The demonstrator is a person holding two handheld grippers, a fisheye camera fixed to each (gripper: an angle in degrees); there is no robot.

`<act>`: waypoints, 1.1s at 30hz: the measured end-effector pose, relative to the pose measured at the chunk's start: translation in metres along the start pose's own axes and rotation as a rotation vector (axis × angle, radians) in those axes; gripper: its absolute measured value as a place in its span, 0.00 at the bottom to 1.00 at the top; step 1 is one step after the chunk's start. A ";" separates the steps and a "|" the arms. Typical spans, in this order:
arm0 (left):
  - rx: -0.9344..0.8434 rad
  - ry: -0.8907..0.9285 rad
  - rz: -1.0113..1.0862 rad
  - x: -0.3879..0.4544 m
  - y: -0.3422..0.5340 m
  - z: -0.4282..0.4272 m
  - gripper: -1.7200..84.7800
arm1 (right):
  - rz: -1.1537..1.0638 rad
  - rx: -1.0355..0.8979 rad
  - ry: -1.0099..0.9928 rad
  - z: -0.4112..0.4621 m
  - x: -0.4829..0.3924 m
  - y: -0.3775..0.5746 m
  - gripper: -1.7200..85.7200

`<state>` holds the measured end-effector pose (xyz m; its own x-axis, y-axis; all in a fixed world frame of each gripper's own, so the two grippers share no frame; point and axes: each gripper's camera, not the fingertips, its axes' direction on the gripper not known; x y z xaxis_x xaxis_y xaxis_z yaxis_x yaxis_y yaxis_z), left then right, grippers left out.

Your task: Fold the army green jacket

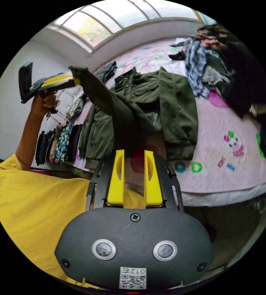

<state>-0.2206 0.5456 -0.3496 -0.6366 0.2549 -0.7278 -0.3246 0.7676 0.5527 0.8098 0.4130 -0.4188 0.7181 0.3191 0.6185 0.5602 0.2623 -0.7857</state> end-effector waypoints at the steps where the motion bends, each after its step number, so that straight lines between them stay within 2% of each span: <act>1: -0.015 -0.004 0.008 -0.002 -0.011 0.001 0.02 | 0.024 -0.003 -0.024 0.006 -0.002 0.008 0.14; 8: -0.075 0.024 0.120 0.012 -0.047 0.008 0.02 | 0.080 0.093 -0.059 0.022 -0.033 -0.013 0.17; 10: -0.084 0.028 0.138 0.013 -0.048 0.007 0.02 | 0.143 0.113 0.012 0.032 -0.036 -0.028 0.15; 12: -0.081 0.033 0.153 0.010 -0.044 0.002 0.02 | 0.208 0.105 0.151 0.040 -0.030 -0.035 0.07; 14: -0.091 0.031 0.155 0.001 -0.025 -0.007 0.02 | 0.180 0.096 0.217 0.043 -0.026 -0.035 0.06; 18: -0.113 0.124 0.091 -0.010 0.044 0.001 0.02 | 0.018 -0.071 0.348 0.050 -0.029 -0.017 0.05; 21: -0.158 0.224 0.009 0.002 0.121 0.041 0.02 | 0.016 -0.214 0.362 0.072 -0.019 -0.017 0.05; 23: -0.210 0.281 -0.112 0.010 0.171 0.078 0.02 | 0.010 -0.271 0.374 0.085 -0.016 -0.022 0.05; 25: -0.186 0.313 -0.210 0.010 0.199 0.091 0.02 | -0.015 -0.322 0.382 0.090 -0.017 -0.030 0.05; 29: -0.148 0.303 -0.336 -0.007 0.219 0.091 0.02 | -0.091 -0.389 0.385 0.083 -0.025 -0.045 0.06; 33: -0.159 0.295 -0.329 -0.024 0.219 0.087 0.02 | -0.085 -0.452 0.317 0.071 -0.023 -0.063 0.06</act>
<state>-0.2161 0.7588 -0.2461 -0.6462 -0.1823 -0.7411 -0.6309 0.6740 0.3843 0.7286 0.4543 -0.3832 0.7129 0.0058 0.7012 0.6924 -0.1635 -0.7027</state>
